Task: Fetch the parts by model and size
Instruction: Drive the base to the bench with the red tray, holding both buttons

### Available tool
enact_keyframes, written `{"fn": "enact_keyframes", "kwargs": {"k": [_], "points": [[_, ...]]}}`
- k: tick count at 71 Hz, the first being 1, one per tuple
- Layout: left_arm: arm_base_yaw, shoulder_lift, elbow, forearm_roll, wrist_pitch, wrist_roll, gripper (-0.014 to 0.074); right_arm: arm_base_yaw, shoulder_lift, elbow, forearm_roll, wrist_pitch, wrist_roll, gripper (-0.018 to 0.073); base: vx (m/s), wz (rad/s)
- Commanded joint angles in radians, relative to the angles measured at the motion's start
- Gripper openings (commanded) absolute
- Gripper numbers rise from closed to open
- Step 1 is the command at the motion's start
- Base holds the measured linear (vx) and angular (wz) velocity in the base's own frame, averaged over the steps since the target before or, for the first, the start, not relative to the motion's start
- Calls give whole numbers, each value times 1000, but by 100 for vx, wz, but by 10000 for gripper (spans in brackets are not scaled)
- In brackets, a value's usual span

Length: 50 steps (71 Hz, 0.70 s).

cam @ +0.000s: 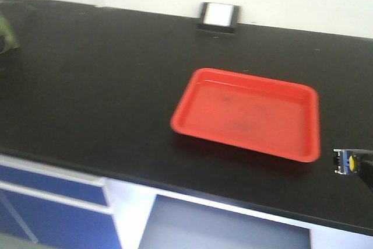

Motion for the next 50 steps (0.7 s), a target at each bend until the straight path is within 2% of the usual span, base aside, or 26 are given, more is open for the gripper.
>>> {"fn": "enact_keyframes", "kwargs": {"k": [1,26,50], "points": [[-2,12,-25,6,-65,-2,3,-4,7,-28,-7,-78,-7,-10,18,-74],[-2,12,-25,6,-65,-2,3,-4,7,-28,-7,-78,-7,-10,16,-61],[-2,12,-25,6,-65,-2,3,-4,7,-28,-7,-78,-7,-10,12,-21]]}}
